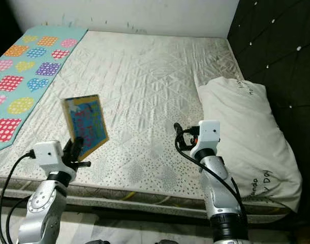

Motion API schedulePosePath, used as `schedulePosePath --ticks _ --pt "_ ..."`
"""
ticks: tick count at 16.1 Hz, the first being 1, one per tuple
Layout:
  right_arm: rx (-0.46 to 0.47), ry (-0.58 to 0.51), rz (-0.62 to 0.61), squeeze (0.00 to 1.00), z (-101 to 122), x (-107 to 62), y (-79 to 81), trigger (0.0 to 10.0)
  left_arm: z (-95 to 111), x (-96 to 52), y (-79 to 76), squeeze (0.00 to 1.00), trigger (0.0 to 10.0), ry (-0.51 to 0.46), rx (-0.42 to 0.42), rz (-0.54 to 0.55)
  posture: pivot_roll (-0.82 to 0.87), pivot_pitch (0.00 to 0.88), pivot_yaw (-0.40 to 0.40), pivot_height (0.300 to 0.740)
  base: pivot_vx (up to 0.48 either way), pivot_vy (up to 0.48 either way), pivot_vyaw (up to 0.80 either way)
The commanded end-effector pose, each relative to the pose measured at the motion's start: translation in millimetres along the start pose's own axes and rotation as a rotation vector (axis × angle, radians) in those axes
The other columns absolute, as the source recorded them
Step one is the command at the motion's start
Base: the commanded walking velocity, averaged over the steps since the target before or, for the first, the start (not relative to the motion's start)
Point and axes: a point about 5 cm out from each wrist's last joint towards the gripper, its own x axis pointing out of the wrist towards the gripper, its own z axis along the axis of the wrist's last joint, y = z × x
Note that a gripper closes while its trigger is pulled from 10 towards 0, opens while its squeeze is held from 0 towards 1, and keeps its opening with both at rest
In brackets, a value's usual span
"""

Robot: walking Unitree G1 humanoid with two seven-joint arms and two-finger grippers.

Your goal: Clean up the room

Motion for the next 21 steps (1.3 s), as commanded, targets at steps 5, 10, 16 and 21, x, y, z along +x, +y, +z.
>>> schedulePosePath --ticks 5,10,16,21 --pt "-0.006 -0.001 0.000 0.00 0.3 -0.7 -1.0 10.0 4.6 0.6 -1.1 0.00 10.0 -0.020 0.009 0.000 -0.13 0.122 -0.020 0.740 0.000 -0.360 0.00" --pt "-0.007 0.001 -0.003 0.00 0.0 -1.0 -1.4 10.0 6.0 0.8 -1.1 0.00 10.0 -0.030 -0.007 -0.001 -0.13 0.128 -0.020 0.740 0.000 -0.148 0.00" --pt "-0.008 0.001 -0.007 0.00 -0.2 -1.5 -2.0 10.0 9.0 0.4 -5.9 0.00 10.0 -0.052 -0.020 -0.049 -0.14 0.131 -0.019 0.740 0.000 0.000 0.00" --pt "-0.007 0.001 -0.007 0.00 -0.3 -1.7 -2.2 10.0 11.3 -0.7 -11.3 0.00 10.0 -0.071 -0.032 -0.101 -0.14 0.131 -0.019 0.740 0.195 0.000 0.00"
